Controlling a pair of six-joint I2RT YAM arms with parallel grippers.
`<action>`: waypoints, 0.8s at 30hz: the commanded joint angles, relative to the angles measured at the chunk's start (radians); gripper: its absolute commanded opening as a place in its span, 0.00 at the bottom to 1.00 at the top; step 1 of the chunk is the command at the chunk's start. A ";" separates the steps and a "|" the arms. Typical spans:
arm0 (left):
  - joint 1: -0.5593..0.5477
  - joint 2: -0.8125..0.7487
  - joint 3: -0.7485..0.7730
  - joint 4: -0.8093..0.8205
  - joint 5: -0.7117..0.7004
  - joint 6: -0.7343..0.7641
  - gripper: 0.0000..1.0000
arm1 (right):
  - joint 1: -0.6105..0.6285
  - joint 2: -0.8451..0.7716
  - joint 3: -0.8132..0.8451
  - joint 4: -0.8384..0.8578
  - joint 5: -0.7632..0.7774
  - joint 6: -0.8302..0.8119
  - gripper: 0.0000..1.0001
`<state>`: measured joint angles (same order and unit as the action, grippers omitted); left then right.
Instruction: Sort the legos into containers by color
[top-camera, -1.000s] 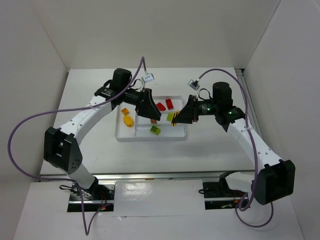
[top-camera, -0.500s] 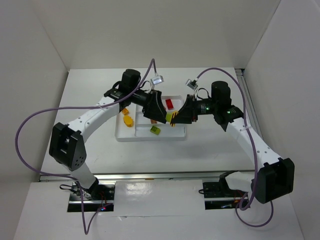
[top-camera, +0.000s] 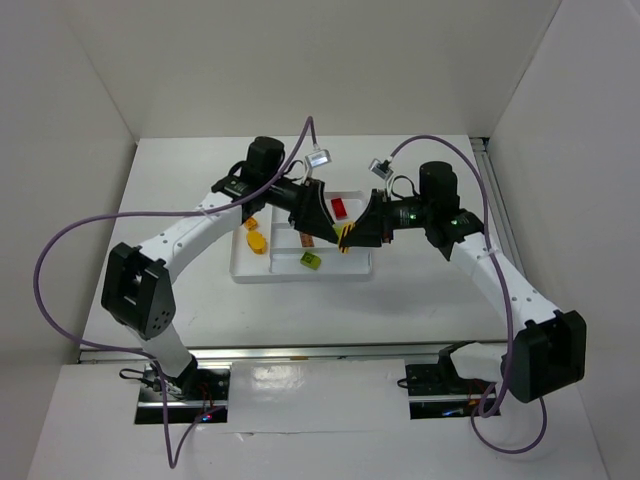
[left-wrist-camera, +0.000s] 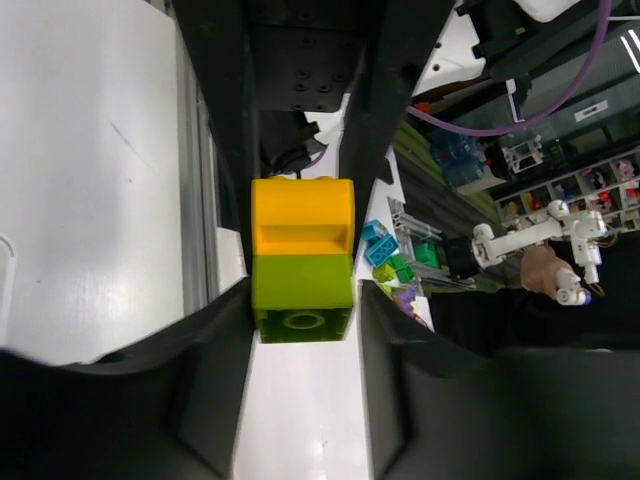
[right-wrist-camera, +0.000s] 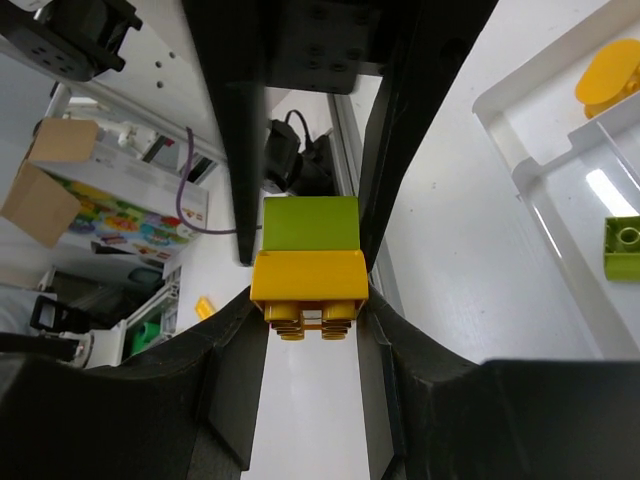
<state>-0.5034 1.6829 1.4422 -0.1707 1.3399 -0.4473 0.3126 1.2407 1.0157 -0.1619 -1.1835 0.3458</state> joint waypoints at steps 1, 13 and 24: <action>-0.017 0.001 0.050 0.050 0.047 0.007 0.51 | 0.011 0.003 0.043 -0.005 0.030 -0.031 0.20; 0.077 0.002 0.044 -0.047 -0.025 0.033 0.00 | 0.011 -0.020 0.054 -0.132 0.197 -0.091 0.16; 0.054 0.145 0.041 -0.334 -0.474 0.122 0.00 | -0.018 -0.044 -0.029 -0.274 0.915 0.022 0.18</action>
<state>-0.3973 1.7508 1.4567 -0.3801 1.0454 -0.3656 0.3008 1.2335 1.0058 -0.3801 -0.5343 0.3210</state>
